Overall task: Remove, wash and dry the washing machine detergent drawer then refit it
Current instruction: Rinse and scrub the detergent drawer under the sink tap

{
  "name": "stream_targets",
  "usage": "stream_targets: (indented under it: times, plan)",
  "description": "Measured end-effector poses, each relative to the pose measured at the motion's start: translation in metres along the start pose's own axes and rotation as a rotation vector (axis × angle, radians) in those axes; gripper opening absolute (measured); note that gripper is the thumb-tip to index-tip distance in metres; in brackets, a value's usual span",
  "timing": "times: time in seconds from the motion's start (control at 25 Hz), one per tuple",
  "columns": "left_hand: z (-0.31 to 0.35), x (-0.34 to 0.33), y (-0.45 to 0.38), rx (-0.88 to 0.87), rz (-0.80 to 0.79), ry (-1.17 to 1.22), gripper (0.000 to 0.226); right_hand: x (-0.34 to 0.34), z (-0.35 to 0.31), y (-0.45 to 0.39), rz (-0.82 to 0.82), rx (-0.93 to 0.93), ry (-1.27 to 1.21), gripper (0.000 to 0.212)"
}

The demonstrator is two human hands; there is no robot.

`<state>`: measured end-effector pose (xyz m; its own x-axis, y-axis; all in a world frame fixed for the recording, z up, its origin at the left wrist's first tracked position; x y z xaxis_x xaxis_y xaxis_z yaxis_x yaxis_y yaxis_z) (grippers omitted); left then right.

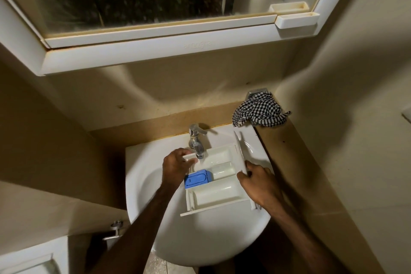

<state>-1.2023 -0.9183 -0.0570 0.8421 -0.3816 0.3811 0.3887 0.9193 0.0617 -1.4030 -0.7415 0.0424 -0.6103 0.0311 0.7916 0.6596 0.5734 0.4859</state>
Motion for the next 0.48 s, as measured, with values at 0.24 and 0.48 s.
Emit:
stream_targets:
  times: [0.24, 0.48]
  plan:
    - [-0.020, -0.002, 0.036, 0.263, 0.280, 0.454, 0.033, 0.004, 0.003, -0.004, 0.047, 0.019, -0.007, 0.031]
    - [-0.013, -0.019, 0.040, 0.357, 0.122, 0.481, 0.008, 0.008, 0.009, -0.010, 0.050, 0.035, -0.037, 0.026]
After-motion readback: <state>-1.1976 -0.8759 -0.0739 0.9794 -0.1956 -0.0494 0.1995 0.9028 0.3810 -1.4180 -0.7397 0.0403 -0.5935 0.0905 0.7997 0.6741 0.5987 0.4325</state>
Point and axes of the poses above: each hand's wrist, its own y-axis away from the middle knuckle, its own x-axis out of the back of the hand, z = x × y, the point moved 4 cm from there along -y, towards the middle knuckle, and after that the axes turned 14 degrees about -x, right-handed, at the moved point
